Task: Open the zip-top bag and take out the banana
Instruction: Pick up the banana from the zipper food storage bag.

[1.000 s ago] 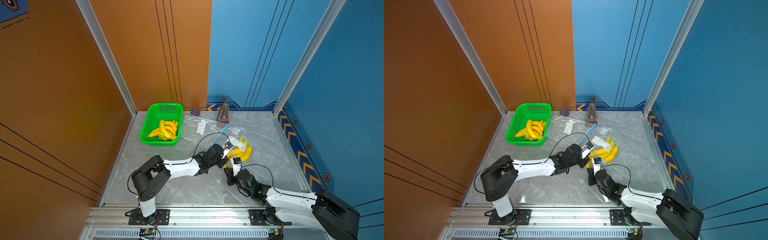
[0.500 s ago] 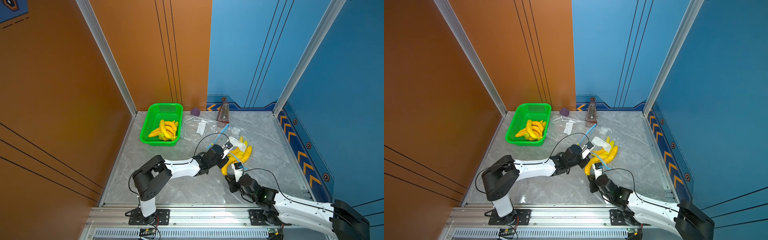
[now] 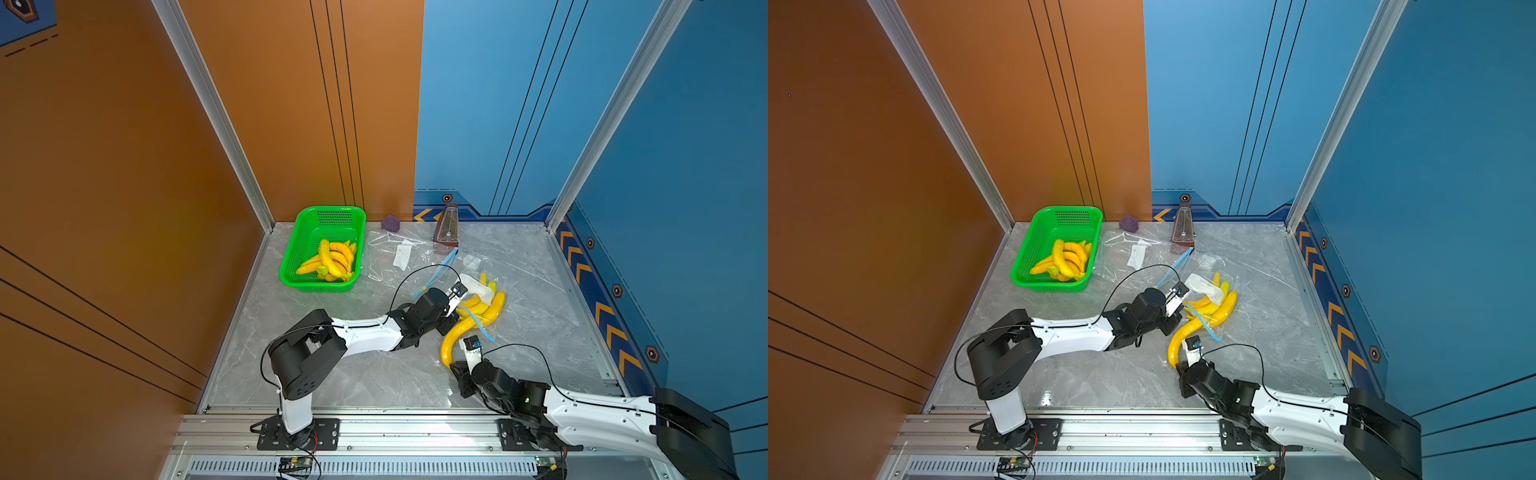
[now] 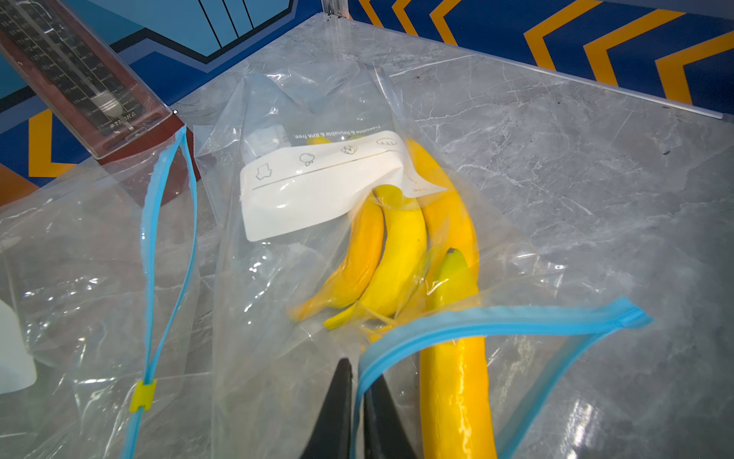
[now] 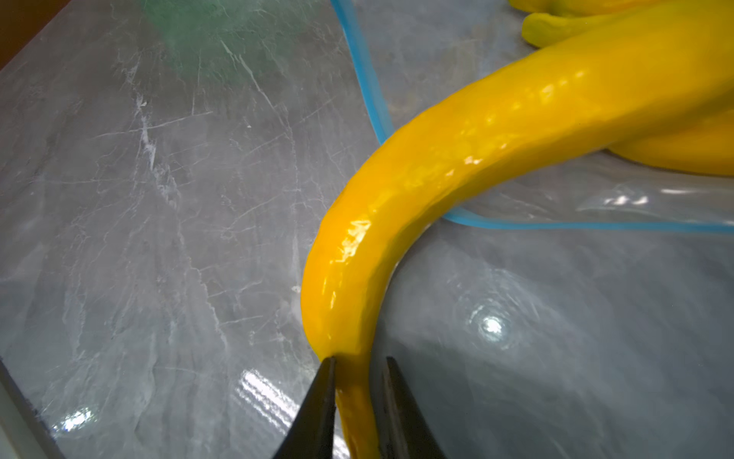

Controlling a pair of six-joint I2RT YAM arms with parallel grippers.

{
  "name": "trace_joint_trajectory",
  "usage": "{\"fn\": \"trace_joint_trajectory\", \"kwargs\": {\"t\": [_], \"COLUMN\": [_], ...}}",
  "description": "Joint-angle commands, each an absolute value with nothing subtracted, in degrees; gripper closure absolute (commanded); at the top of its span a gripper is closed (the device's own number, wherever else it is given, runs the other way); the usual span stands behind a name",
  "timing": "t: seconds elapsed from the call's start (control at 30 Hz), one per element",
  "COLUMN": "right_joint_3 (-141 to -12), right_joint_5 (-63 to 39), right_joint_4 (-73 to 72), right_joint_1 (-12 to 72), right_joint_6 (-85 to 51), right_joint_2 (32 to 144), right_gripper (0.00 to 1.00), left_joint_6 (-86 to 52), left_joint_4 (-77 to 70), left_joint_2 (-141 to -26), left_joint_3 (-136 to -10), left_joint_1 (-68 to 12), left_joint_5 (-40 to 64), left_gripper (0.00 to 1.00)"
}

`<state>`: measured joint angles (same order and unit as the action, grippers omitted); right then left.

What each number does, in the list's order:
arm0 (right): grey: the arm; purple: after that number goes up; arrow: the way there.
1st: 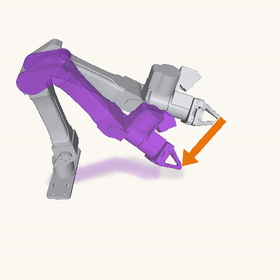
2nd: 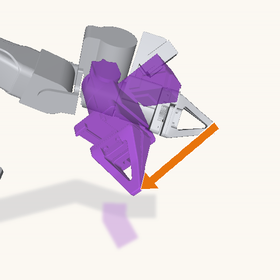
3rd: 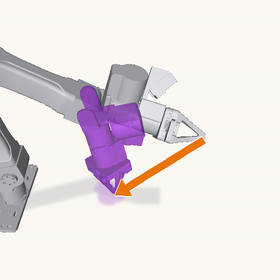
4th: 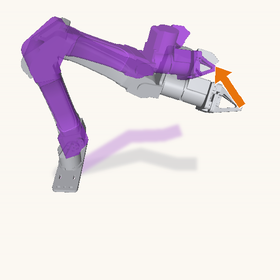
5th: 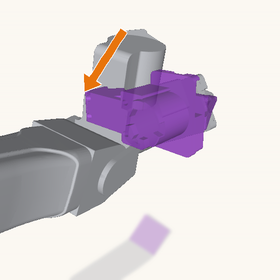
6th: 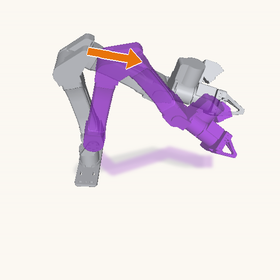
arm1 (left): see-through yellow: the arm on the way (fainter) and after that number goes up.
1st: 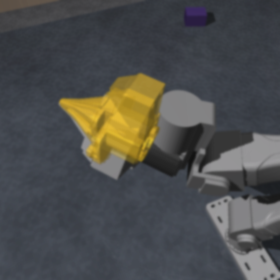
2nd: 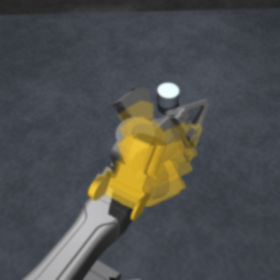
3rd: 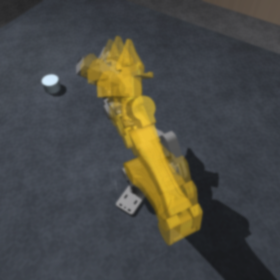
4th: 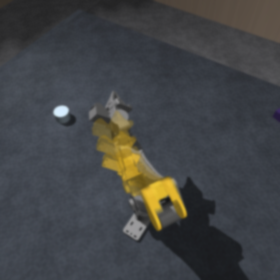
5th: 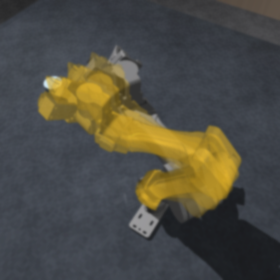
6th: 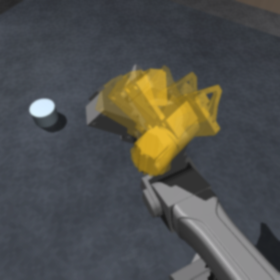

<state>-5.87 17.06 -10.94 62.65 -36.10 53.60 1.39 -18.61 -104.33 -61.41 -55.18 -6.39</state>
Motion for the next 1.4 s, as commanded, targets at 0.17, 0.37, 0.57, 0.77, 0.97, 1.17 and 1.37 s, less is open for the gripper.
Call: {"fn": "trace_joint_trajectory", "kwargs": {"t": [0.17, 0.37, 0.57, 0.77, 0.97, 1.17, 1.37], "right_joint_3": [-6.0, -7.2, -9.9, -14.0, -14.8, -15.3, -15.4], "right_joint_5": [16.7, 21.8, 21.1, 24.8, 27.6, 27.3, 25.0], "right_joint_4": [-13.4, -12.8, -17.6, -18.9, -15.8, -7.4, 0.3], "right_joint_1": [62.9, 62.5, 61.1, 63.4, 66.4, 70.8, 74.7], "right_joint_6": [-36.4, -36.4, -35.2, -37.0, -37.4, -38.9, -41.6], "right_joint_2": [52.3, 51.4, 63.4, 74.8, 74.0, 64.9, 59.8], "right_gripper": [0.51, 0.33, 0.32, 0.45, 0.70, 0.74, 0.76], "left_joint_6": [0.4, 0.3, 0.3, 0.5, 0.8, 0.4, -6.0], "left_joint_4": [-19.0, -19.0, -19.0, -19.0, -19.0, -18.9, -18.9], "left_joint_2": [-103.8, -103.8, -102.2, -101.5, -101.2, -102.2, -96.9], "left_joint_3": [-61.6, -61.7, -61.3, -60.8, -60.1, -59.8, -56.0], "left_joint_1": [-56.0, -56.9, -58.1, -58.3, -58.1, -56.7, -56.0], "left_joint_5": [-6.8, -7.0, -7.7, -8.5, -9.6, -10.2, -13.1], "left_gripper": [0.89, 0.89, 0.89, 0.89, 0.88, 0.86, 0.57]}}
